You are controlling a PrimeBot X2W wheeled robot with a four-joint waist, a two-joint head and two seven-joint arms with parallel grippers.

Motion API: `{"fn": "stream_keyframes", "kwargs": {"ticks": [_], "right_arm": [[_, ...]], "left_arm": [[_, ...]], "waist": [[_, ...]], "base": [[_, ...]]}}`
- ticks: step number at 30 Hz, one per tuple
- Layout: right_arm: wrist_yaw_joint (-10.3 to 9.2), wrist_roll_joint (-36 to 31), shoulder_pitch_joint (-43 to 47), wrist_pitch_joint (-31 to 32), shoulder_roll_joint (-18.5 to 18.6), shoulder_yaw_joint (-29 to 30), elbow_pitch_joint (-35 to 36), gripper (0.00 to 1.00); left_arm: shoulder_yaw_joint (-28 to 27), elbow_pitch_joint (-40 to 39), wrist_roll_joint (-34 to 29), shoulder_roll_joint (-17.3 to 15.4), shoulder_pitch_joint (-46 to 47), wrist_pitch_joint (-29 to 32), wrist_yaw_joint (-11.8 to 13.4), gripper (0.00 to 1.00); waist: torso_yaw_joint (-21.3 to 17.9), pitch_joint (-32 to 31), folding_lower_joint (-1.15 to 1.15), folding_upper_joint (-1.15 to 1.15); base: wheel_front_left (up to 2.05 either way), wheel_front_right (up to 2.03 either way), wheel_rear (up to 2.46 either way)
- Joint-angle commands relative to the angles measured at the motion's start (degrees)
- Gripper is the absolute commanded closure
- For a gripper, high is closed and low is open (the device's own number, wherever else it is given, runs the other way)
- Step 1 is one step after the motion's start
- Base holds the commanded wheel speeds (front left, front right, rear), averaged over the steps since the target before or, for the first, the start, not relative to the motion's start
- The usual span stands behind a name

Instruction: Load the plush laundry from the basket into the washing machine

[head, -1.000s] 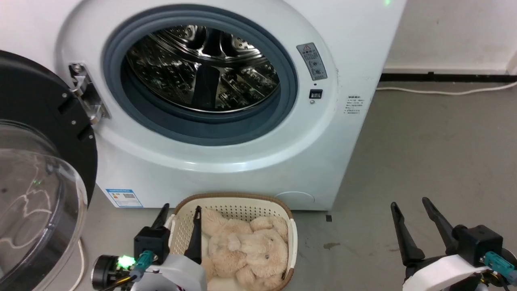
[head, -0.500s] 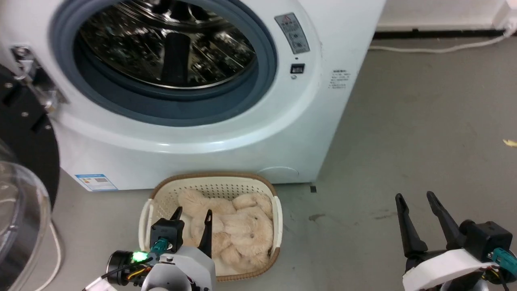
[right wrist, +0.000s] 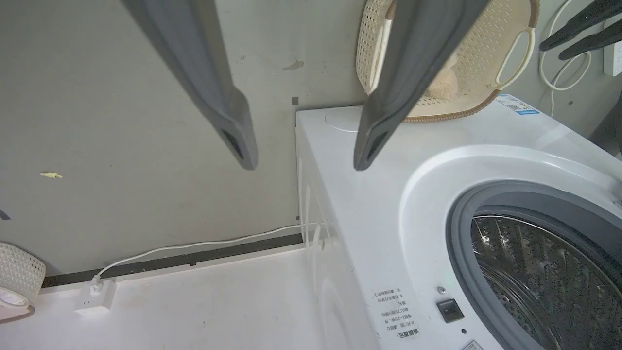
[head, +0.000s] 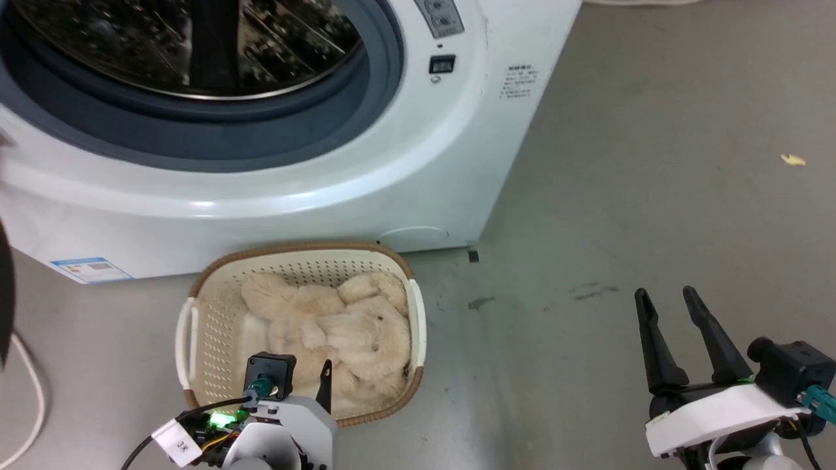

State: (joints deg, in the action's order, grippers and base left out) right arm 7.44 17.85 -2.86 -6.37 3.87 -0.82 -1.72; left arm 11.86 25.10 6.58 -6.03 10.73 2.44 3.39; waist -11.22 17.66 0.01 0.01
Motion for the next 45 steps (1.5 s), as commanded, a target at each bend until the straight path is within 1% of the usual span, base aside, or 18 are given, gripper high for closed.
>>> {"fn": "stream_keyframes", "kwargs": {"ticks": [1,6,10,13,14,18,20,21,22,23,24,30,32,38,45], "right_arm": [[0.03,1.05,-1.03,-0.71,0.33,-0.2,0.16,0.0],[0.03,2.54,-1.54,-1.31,0.59,-0.78,0.33,0.0],[0.03,3.4,-2.03,-1.66,0.77,-1.04,0.31,0.0],[0.03,4.44,-2.56,-2.02,0.84,-1.21,0.27,0.0],[0.03,5.15,-2.83,-2.26,0.83,-1.29,0.27,0.0],[0.03,6.21,-3.16,-2.62,0.83,-1.51,0.35,0.0],[0.03,7.29,-3.53,-2.98,0.96,-1.79,0.28,0.0],[0.03,7.29,-3.53,-2.98,0.96,-1.79,0.28,0.0],[0.03,7.93,-3.79,-3.22,1.14,-1.9,0.21,0.0],[0.03,7.93,-3.79,-3.22,1.14,-1.9,0.21,0.0],[0.03,8.69,-4.1,-3.46,1.22,-1.77,0.17,0.0],[0.03,10.53,-4.93,-4.06,1.5,-1.67,0.11,0.0],[0.04,11.37,-5.25,-4.3,1.54,-1.76,-0.06,0.0],[0.04,13.96,-6.32,-5.01,1.67,-2.5,-0.27,0.0],[0.04,16.59,-7.68,-5.85,1.9,-3.14,-0.4,0.0]], "left_arm": [[0.59,1.38,0.41,-0.44,1.45,0.3,0.33,0.0],[1.48,4.03,1.07,-1.36,3.61,0.85,1.04,0.0],[2.8,5.88,0.88,-1.98,4.98,1.71,0.86,0.0],[2.94,7.52,1.64,-2.58,6.44,2.02,1.44,0.0],[3.23,8.71,1.9,-3.21,7.42,2.23,1.86,0.0],[3.64,10.45,2.43,-4.04,8.94,2.75,2.22,0.0],[5.99,12.4,0.98,-5.59,10.9,3.9,2.09,0.0],[5.99,12.4,0.98,-5.59,10.9,3.9,2.09,0.0],[6.66,13.36,0.71,-6.4,12.42,4.24,2.85,0.0],[6.66,13.36,0.71,-6.4,12.42,4.24,2.85,0.0],[6.96,14.26,1.02,-6.74,13.55,4.62,3.42,0.0],[7.35,16.53,2.35,-7.83,16.33,5.87,4.27,0.0],[8.45,17.83,1.85,-8.81,17.66,6.89,4.46,0.0],[9.48,20.62,2.56,-10.11,21.97,10.17,6.88,0.0],[12.54,22.79,1.71,-12.9,26.23,12.81,8.1,0.0]], "waist": [[-0.71,1.1,-0.01,-0.01],[-1.72,3.27,-0.01,-0.01],[-2.43,4.65,-0.01,-0.01],[-3.19,5.98,-0.01,-0.01],[-3.72,6.88,-0.01,-0.01],[-4.45,8.32,-0.01,-0.01],[-5.21,9.82,-0.01,-0.01],[-5.21,9.82,-0.01,-0.01],[-5.66,10.79,-0.01,-0.01],[-5.66,10.79,-0.01,-0.01],[-6.15,11.81,-0.01,-0.01],[-7.22,14.53,-0.01,-0.01],[-7.54,15.69,-0.01,-0.01],[-8.65,19.1,-0.01,-0.01],[-10.3,23.25,-0.01,-0.01]], "base": [[0.0,0.0,0.0],[0.0,0.0,0.0],[0.0,0.0,0.0],[0.0,0.0,0.0],[0.0,0.0,0.0],[0.0,0.0,0.0],[0.0,0.0,0.0],[0.0,0.0,0.0],[0.0,0.0,0.0],[0.0,0.0,0.0],[0.0,0.0,0.0],[0.0,0.0,0.0],[0.0,0.0,0.0],[0.0,0.0,0.0],[0.0,0.0,0.0]]}}
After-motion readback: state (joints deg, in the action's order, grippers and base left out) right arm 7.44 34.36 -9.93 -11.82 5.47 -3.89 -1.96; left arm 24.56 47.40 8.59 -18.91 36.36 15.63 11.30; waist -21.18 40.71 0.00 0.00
